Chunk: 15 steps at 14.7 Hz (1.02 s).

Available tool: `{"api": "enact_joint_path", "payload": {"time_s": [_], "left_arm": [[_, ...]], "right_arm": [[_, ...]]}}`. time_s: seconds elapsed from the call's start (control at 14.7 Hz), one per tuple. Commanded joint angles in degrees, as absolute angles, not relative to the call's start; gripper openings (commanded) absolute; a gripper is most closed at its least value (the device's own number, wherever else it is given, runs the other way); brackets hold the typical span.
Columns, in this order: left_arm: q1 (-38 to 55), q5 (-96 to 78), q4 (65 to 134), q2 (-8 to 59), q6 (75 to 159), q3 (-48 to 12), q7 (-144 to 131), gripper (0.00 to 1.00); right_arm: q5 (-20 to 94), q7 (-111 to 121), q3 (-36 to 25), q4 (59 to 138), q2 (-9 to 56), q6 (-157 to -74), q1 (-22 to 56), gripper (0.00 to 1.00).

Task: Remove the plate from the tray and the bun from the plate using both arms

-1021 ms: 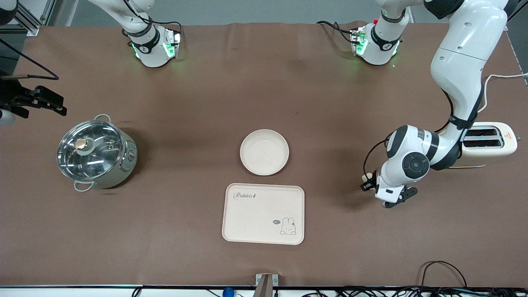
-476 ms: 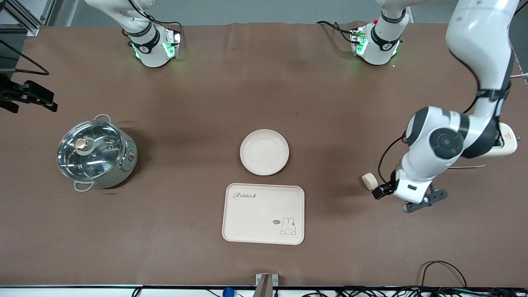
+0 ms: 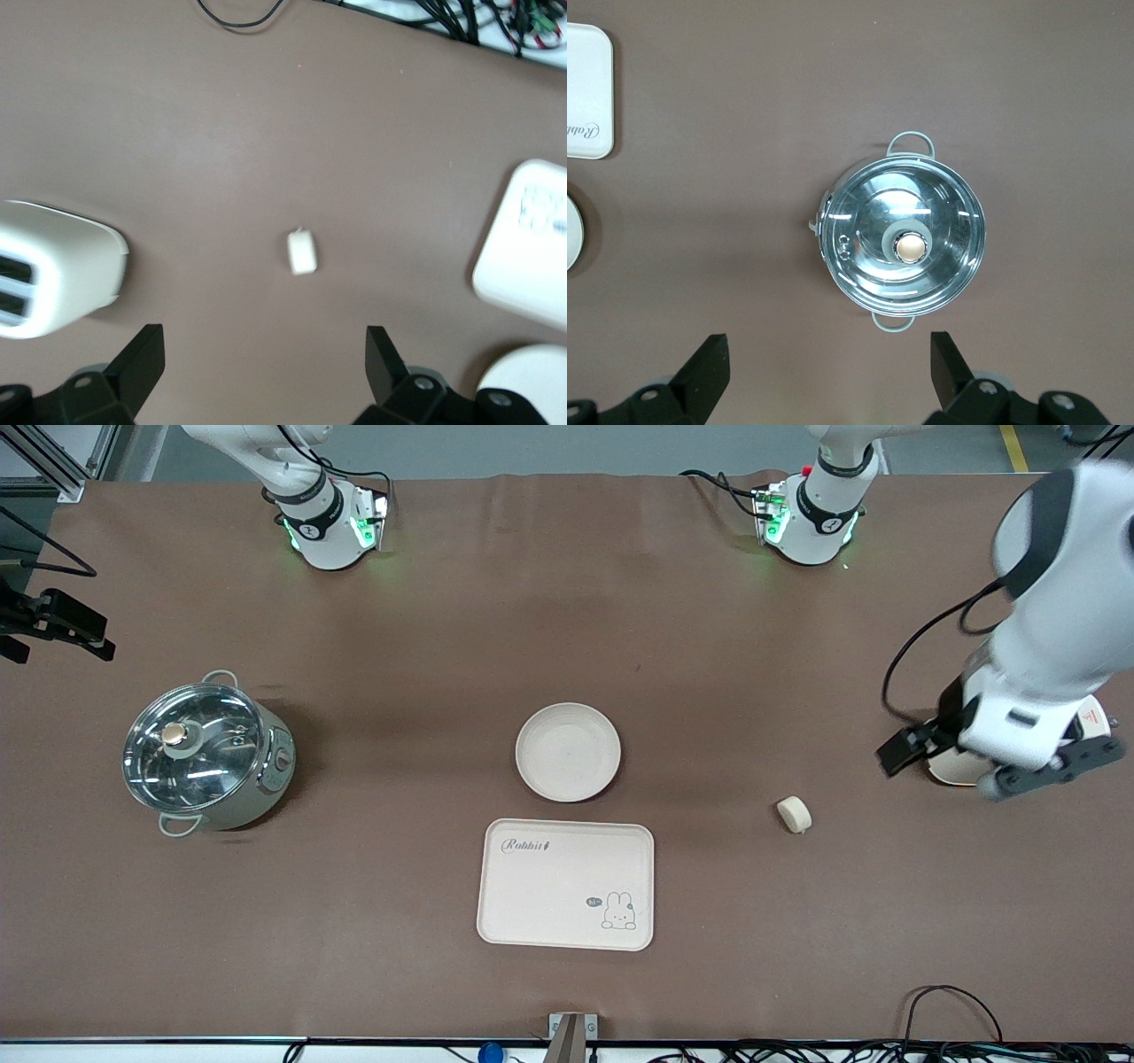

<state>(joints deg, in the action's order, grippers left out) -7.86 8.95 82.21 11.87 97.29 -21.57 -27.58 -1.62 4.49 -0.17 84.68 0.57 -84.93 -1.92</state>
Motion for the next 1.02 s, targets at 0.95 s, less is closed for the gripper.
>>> {"api": "enact_joint_path", "payload": {"time_s": [0.95], "left_arm": [[2.52,2.47,85.06,-3.15,80.60,-3.81,-2.82,1.00]], "right_arm": [[-2.20,4.92,-0.79,85.52,0.26,-86.92,-0.18,1.00]]}}
